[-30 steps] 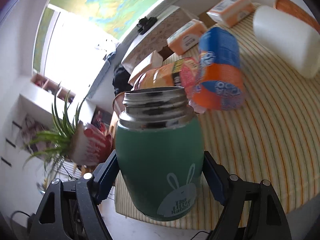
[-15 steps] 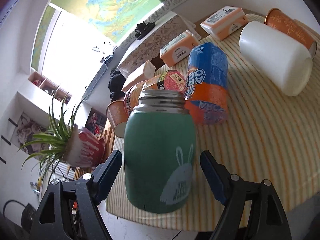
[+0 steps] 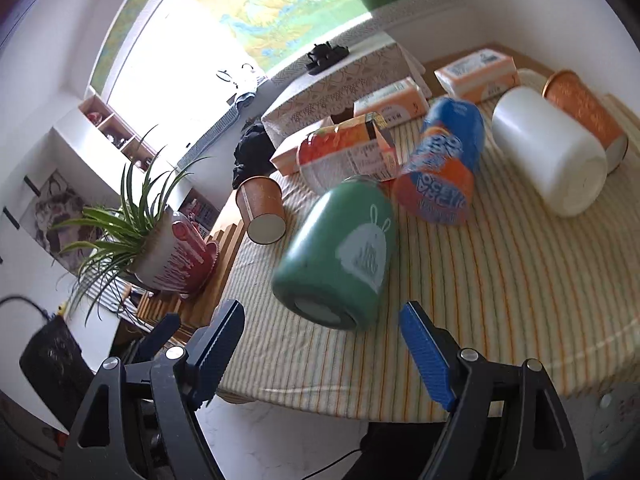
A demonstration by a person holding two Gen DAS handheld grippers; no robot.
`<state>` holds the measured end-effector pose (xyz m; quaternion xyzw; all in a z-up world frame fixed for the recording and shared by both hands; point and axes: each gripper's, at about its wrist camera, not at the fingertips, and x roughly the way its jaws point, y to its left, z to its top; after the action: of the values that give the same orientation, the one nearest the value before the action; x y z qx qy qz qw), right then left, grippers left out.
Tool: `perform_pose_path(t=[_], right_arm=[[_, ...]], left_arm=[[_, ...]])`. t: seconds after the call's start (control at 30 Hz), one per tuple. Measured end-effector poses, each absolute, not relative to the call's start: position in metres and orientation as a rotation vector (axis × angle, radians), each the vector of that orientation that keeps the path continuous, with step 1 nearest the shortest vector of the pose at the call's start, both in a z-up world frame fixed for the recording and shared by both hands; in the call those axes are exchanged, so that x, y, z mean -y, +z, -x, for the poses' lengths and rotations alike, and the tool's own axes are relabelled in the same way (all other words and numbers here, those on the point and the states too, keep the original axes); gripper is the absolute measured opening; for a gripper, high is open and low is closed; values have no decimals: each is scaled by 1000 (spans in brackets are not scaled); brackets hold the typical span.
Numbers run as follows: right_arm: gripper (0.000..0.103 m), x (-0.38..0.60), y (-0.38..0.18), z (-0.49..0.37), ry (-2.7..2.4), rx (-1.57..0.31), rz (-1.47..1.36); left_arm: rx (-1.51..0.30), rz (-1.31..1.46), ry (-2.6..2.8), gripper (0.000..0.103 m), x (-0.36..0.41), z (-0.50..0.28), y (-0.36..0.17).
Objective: Flip cup upside down
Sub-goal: 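Lower the green thermos onto the table and open the right gripper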
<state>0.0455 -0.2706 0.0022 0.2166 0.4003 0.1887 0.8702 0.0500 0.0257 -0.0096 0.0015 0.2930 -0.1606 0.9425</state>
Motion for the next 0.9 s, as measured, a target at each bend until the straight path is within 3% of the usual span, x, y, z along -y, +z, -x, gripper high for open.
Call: perform_pose_path(t=[0.3,0.47,0.9], right_arm=[[77,309,14,-38,316,-762,-389],[77,326,9,-42,311,-765,-397],[77,331,-5,-50,333,-786,-378]], left_arm=[[-670,162,-385,102,12,-81,-36],[-620,217,-321,103,20,-86,-45],[-582,164,-269,103,58,-82,-54]])
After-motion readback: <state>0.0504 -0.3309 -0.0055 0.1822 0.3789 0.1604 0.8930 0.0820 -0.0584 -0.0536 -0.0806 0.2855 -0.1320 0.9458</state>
